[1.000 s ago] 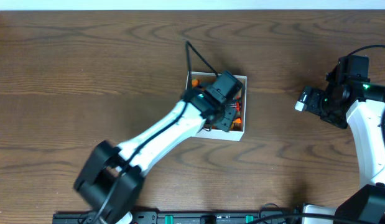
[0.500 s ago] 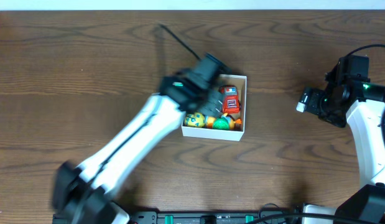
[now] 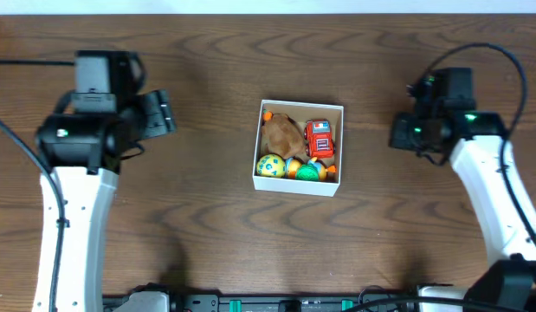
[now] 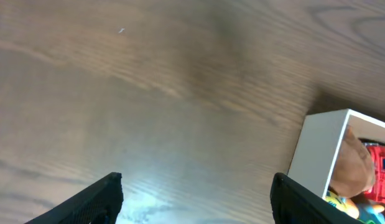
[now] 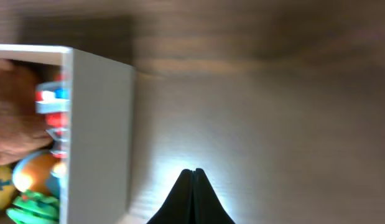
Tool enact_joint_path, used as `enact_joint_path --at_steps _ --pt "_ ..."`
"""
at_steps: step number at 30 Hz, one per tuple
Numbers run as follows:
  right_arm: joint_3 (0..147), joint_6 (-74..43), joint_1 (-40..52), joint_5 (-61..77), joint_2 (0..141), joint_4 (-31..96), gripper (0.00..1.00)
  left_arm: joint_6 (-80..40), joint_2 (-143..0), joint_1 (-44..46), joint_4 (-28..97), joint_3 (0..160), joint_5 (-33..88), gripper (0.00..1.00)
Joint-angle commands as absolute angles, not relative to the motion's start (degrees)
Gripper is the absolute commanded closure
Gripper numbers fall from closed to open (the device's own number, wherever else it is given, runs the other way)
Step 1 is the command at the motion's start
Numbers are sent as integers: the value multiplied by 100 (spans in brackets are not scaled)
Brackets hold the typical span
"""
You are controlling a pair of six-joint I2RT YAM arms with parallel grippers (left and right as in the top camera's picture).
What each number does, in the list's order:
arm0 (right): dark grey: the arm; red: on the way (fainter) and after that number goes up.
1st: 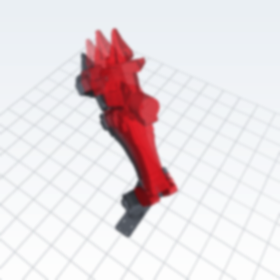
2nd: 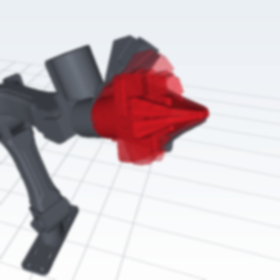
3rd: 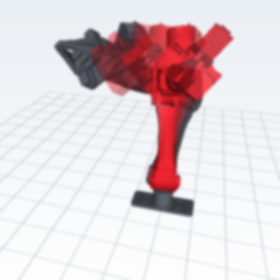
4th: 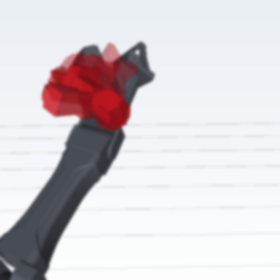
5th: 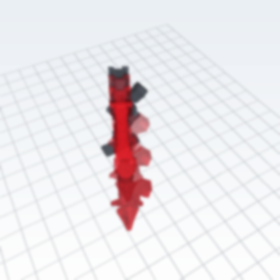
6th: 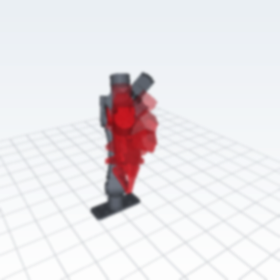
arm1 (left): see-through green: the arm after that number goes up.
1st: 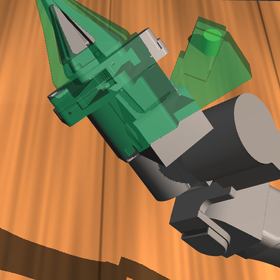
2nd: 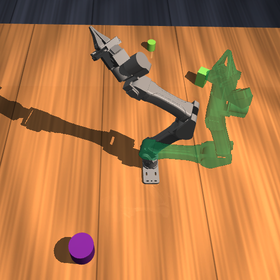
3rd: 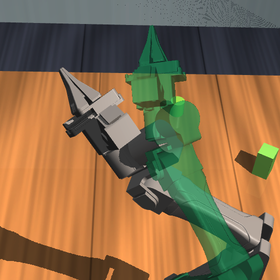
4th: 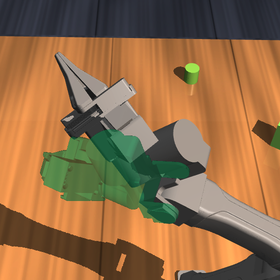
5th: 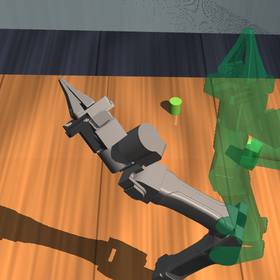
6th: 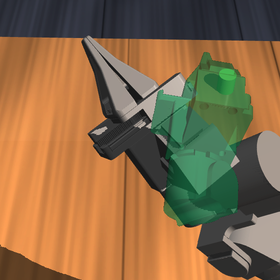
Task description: Pack container
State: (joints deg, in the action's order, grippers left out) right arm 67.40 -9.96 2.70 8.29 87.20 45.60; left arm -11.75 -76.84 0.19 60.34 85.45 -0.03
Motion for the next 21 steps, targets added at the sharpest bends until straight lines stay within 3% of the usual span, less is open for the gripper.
enact_joint_path --at_steps 1,13,21 --pt "6726 -956 609 884 9102 4300 99 -1146 -7749 -204 6093 8541 259 24" --pt "6726 -1063 1278 1579 10359 2491 96 -1142 -7791 -235 6058 8536 257 24" --pt "6733 -1066 1350 1992 10490 1649 96 -1142 -7791 -235 6058 8536 257 24"
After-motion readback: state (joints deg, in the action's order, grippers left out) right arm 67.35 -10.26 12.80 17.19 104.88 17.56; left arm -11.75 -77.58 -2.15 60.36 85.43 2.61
